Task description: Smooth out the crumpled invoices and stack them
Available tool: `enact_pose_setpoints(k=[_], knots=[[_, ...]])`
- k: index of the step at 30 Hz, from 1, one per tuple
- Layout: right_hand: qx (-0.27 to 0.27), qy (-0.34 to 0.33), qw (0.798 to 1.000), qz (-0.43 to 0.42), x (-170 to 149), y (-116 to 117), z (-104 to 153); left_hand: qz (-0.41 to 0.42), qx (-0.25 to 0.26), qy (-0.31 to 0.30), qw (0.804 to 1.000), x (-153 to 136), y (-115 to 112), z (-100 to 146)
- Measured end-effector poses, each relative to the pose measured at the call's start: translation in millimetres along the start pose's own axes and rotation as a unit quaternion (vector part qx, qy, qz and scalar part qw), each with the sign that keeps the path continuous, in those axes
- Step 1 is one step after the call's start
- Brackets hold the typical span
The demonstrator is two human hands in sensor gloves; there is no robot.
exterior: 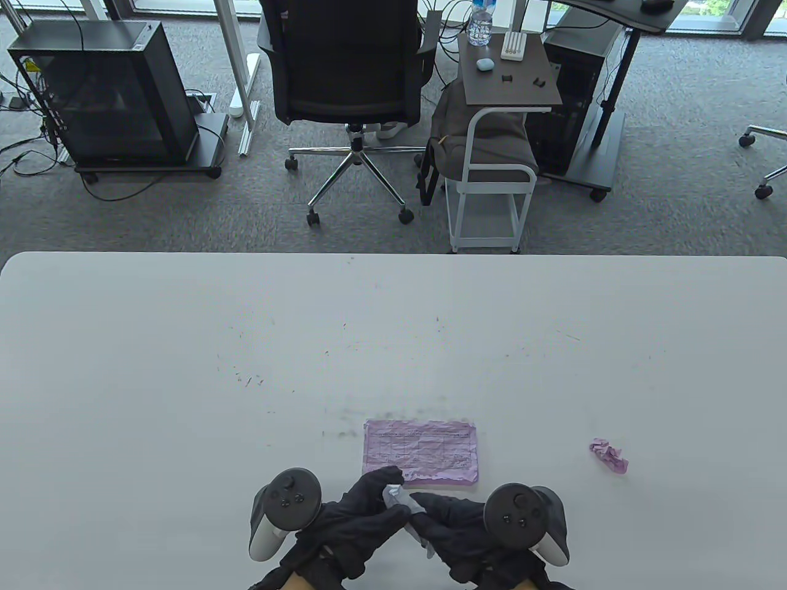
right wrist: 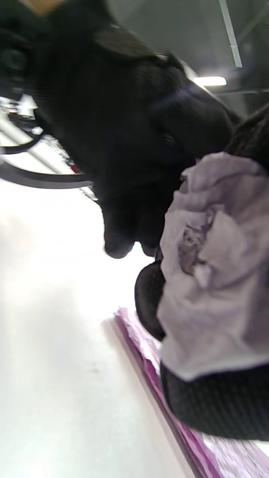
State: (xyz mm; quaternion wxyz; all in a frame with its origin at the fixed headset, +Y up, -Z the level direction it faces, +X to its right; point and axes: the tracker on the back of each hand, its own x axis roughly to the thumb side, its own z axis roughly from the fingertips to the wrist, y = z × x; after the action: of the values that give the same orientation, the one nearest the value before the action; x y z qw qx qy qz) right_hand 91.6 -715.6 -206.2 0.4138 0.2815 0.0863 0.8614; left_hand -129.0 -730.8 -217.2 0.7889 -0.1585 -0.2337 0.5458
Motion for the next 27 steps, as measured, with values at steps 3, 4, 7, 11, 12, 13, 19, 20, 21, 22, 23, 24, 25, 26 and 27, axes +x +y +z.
enact_pose_setpoints(k=[3, 4, 7, 11, 12, 13, 19, 20, 21, 22, 23, 24, 25, 26, 27], knots=[[-0.025, 0.006, 0.999, 0.019, 5.1, -1.5, -0.8, -0.027, 0.021, -0.008, 0.999, 1.7, 6.8, 0.7], [-0.032, 0.01, 0.999, 0.013, 4.4, -3.7, -0.7, -0.025, 0.021, -0.007, 0.999, 1.6, 8.6, 1.2], [-0.062, 0.026, 0.997, -0.04, -2.8, -13.4, 2.1, -0.013, 0.015, -0.016, 1.0, -0.8, 14.0, 2.4], [-0.065, 0.047, 0.994, -0.074, -11.2, -19.2, 5.6, -0.03, 0.006, -0.022, 0.999, 0.6, 12.2, 0.9], [-0.067, 0.052, 0.994, -0.074, -11.9, -20.4, 6.3, -0.046, -0.001, -0.021, 0.999, 1.3, 10.9, 0.4], [-0.071, 0.054, 0.994, -0.068, -11.8, -21.4, 6.8, -0.056, -0.003, -0.02, 0.998, 1.7, 10.2, 0.3], [-0.115, 0.043, 0.991, 0.046, -4.2, -28.3, 11.0, -0.062, 0.016, 0.011, 0.998, -7.1, 12.6, 3.7], [-0.12, 0.042, 0.99, 0.055, -3.4, -28.1, 11.4, -0.042, 0.014, 0.013, 0.999, -9.0, 13.1, 4.2], [-0.128, 0.038, 0.989, 0.064, -1.6, -26.7, 11.9, -0.013, 0.001, 0.017, 1.0, -11.0, 12.5, 4.4], [-0.136, 0.031, 0.988, 0.072, 0.5, -25.0, 11.8, 0.006, -0.017, 0.024, 1.0, -12.0, 10.9, 4.0], [-0.143, 0.027, 0.986, 0.079, 2.8, -23.1, 11.4, 0.015, -0.037, 0.032, 0.999, -12.8, 8.2, 3.4], [-0.146, 0.02, 0.985, 0.086, 5.6, -20.8, 10.5, 0.016, -0.049, 0.036, 0.998, -13.4, 4.4, 2.3], [-0.146, 0.013, 0.985, 0.091, 7.9, -18.5, 9.5, 0.022, -0.06, 0.036, 0.997, -13.8, 0.9, 1.1], [-0.143, 0.006, 0.985, 0.097, 9.8, -16.3, 8.4, 0.037, -0.067, 0.038, 0.996, -13.8, -2.6, -0.6], [-0.14, 0.004, 0.985, 0.101, 10.7, -14.9, 7.8, 0.048, -0.067, 0.042, 0.996, -13.7, -4.2, -1.7]])
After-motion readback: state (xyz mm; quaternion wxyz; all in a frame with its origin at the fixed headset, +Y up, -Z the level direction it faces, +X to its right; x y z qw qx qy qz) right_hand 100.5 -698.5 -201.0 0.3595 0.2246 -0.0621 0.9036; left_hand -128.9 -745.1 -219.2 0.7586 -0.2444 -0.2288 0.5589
